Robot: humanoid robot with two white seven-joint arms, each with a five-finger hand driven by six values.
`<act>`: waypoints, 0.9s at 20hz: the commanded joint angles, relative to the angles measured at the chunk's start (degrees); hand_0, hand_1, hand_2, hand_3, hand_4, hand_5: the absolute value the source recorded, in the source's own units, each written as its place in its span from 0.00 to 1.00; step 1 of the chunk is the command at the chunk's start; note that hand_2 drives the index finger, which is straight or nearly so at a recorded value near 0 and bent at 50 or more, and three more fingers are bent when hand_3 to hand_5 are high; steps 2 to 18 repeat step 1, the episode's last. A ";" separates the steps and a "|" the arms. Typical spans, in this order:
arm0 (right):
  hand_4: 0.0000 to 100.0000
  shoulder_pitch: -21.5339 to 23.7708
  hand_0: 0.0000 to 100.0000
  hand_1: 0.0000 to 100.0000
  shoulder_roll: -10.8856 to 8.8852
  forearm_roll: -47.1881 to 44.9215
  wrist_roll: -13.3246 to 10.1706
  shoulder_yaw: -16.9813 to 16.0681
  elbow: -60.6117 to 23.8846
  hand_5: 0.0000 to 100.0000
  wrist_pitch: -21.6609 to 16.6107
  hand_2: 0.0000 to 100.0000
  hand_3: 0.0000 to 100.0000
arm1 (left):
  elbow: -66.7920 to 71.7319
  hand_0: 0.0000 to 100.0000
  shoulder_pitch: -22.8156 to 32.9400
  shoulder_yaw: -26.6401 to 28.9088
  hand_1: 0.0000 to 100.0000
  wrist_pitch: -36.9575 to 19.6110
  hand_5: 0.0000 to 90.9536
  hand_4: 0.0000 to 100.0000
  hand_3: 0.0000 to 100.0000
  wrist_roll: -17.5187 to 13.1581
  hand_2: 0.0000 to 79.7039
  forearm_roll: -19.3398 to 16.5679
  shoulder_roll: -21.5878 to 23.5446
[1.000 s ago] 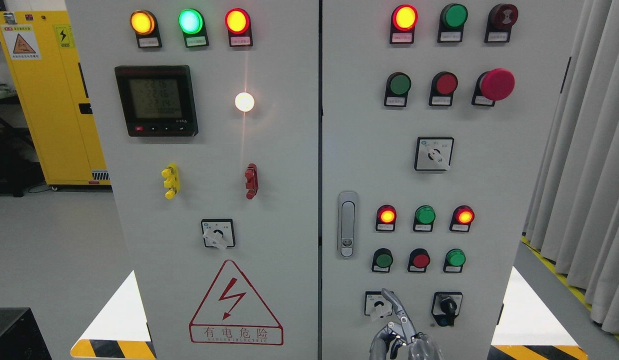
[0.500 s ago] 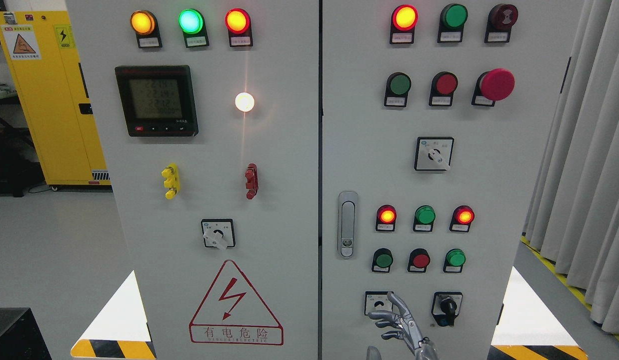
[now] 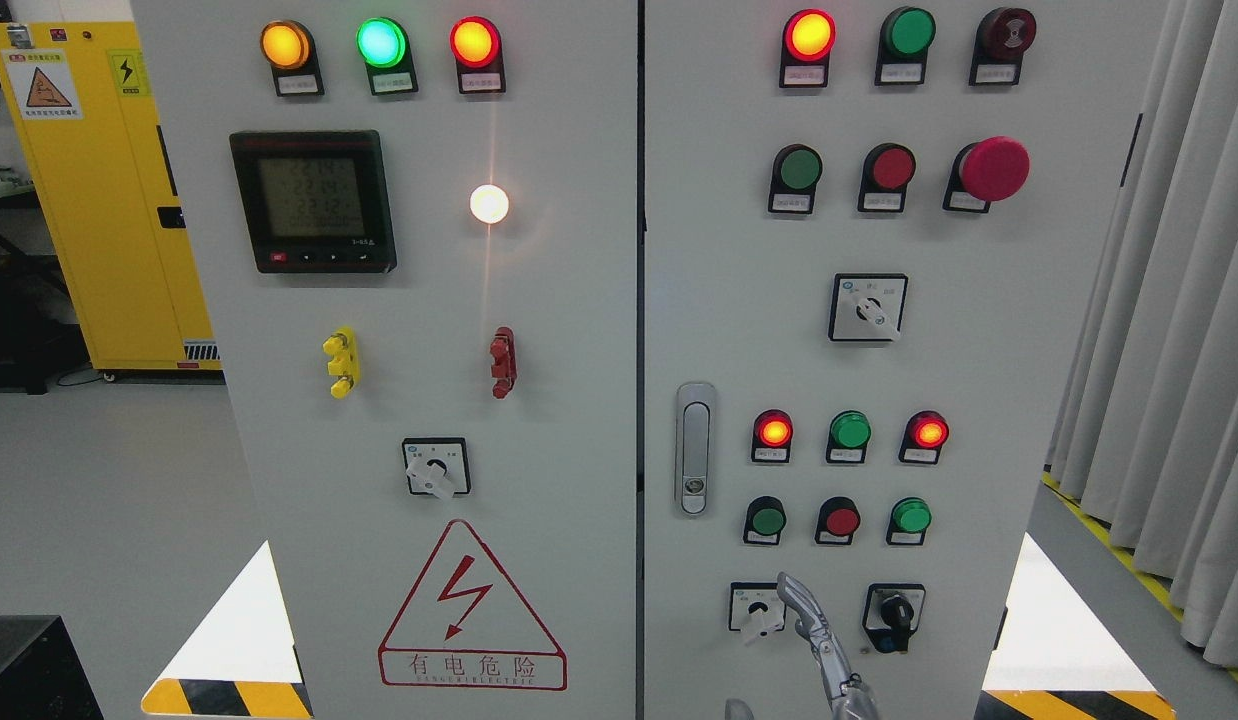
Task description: Press green start button
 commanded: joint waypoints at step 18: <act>0.00 -1.29 0.56 0.80 -0.07 -0.18 0.10 0.23 -0.33 0.00 0.02 0.00 0.00 | 0.00 0.12 0.01 0.03 0.56 0.01 0.00 0.00 0.00 -0.01 0.00 0.00 -0.03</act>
